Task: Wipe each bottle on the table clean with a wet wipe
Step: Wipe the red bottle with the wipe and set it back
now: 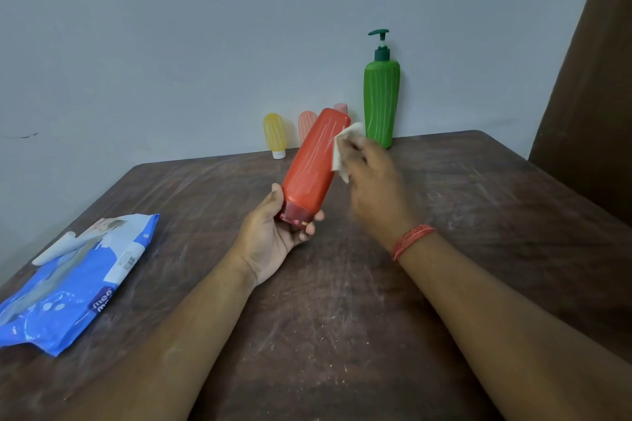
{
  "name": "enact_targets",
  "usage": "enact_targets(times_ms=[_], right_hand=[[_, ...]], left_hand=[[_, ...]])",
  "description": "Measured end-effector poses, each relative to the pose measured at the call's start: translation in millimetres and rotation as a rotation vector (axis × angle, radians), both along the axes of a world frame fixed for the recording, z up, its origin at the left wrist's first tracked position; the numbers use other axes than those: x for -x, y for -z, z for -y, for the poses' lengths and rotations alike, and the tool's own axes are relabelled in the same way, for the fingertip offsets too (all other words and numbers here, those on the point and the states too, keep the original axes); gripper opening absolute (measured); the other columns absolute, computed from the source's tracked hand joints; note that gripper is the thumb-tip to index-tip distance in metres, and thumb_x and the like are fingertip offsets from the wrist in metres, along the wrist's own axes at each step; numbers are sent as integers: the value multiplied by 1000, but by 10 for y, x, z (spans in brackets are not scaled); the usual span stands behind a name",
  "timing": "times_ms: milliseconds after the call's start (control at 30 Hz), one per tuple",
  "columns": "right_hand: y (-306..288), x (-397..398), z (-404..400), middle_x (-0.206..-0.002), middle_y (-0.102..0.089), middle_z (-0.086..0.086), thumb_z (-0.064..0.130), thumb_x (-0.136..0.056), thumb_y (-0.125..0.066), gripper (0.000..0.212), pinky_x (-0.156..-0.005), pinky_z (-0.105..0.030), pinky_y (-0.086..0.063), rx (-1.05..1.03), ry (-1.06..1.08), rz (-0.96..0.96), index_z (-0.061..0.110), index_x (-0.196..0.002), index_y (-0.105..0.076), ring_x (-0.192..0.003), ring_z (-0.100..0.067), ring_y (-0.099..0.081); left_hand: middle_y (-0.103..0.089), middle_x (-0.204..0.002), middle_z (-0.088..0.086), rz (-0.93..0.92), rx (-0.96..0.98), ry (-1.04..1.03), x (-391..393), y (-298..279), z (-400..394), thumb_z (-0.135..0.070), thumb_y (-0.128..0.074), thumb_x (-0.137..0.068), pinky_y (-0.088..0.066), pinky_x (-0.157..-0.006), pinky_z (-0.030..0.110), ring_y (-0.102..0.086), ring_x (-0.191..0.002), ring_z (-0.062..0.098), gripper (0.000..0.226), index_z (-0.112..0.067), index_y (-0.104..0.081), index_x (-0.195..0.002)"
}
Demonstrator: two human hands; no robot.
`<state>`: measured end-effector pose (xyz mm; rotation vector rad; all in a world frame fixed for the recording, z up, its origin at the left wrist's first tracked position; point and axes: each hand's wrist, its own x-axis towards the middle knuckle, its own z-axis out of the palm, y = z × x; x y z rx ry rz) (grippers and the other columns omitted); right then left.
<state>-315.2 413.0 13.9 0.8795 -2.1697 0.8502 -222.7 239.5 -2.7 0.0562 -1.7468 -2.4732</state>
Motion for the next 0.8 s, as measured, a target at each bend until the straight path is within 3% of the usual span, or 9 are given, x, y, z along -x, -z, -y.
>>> enact_targets(times_ms=[67, 200, 300, 367, 467, 533, 667, 733, 800], right_hand=[[-6, -3, -30, -149, -37, -3, 0, -96, -48, 53, -110, -43, -42, -17, 20, -12, 14, -147, -42, -136, -19, -40], [88, -55, -20, -146, -40, 0, -4, -92, -51, 55, -111, -41, -42, -73, -108, -92, 15, -144, -47, -134, -19, -41], [14, 80, -67, -151, -36, 0, -8, -91, -46, 61, -115, -40, -36, 95, -33, 10, 14, -148, -41, -139, -18, -36], [18, 91, -93, -150, -37, -1, -9, -89, -47, 62, -113, -41, -38, 71, -8, -34, 12, -147, -41, -137, -18, -38], [85, 32, -69, -146, -41, 6, 8, -97, -43, 50, -110, -37, -42, -127, -70, -182, 22, -145, -43, -135, -10, -37], [37, 97, -108, -141, -46, 7, 27, -102, -31, 43, -109, -25, -38, -69, -15, -197, 24, -140, -50, -128, 2, -36], [-31, 100, -138, -134, -53, -7, -3, -93, -52, 41, -103, -39, -45, 2, 65, -187, 6, -133, -58, -122, -25, -46], [-10, 75, -144, -132, -55, -8, -4, -91, -58, 42, -103, -40, -45, -68, 35, -245, 6, -131, -60, -119, -27, -46], [-55, 94, -218, -133, -55, -9, -1, -94, -54, 39, -104, -35, -43, 5, 84, -172, 7, -132, -59, -120, -24, -45]], left_hand=[[-68, -96, 26, -1, 21, 16, -3, 0, -21, -49, -34, -108, -52, -63, 30, -62, -71, 24, 51, -10, -49, -138], [-68, -94, 25, -16, 34, 4, 5, -8, -15, -48, -34, -107, -49, -62, 29, -60, -70, 24, 52, -9, -49, -138], [-69, -95, 25, -27, 103, 23, -1, 1, -47, -47, -36, -106, -48, -67, 32, -61, -72, 25, 49, -12, -50, -136], [-69, -95, 26, -32, 112, 33, -2, -2, -66, -46, -36, -106, -47, -68, 33, -61, -73, 25, 46, -14, -51, -135], [-69, -94, 25, -31, 91, 13, -4, -2, -43, -47, -38, -104, -47, -68, 33, -61, -74, 26, 45, -14, -52, -132], [-70, -95, 25, -41, 127, 22, -3, 13, -43, -49, -40, -103, -48, -67, 31, -61, -74, 25, 48, -15, -52, -133], [-71, -95, 23, -65, 209, 64, -16, 21, -53, -51, -39, -102, -50, -64, 28, -63, -72, 23, 50, -16, -51, -136], [-71, -94, 23, -66, 211, 61, -15, 19, -48, -51, -40, -102, -49, -65, 28, -63, -72, 23, 50, -15, -52, -135], [-71, -95, 23, -79, 257, 70, -7, 27, -52, -51, -39, -103, -48, -65, 29, -63, -72, 23, 49, -14, -54, -132]])
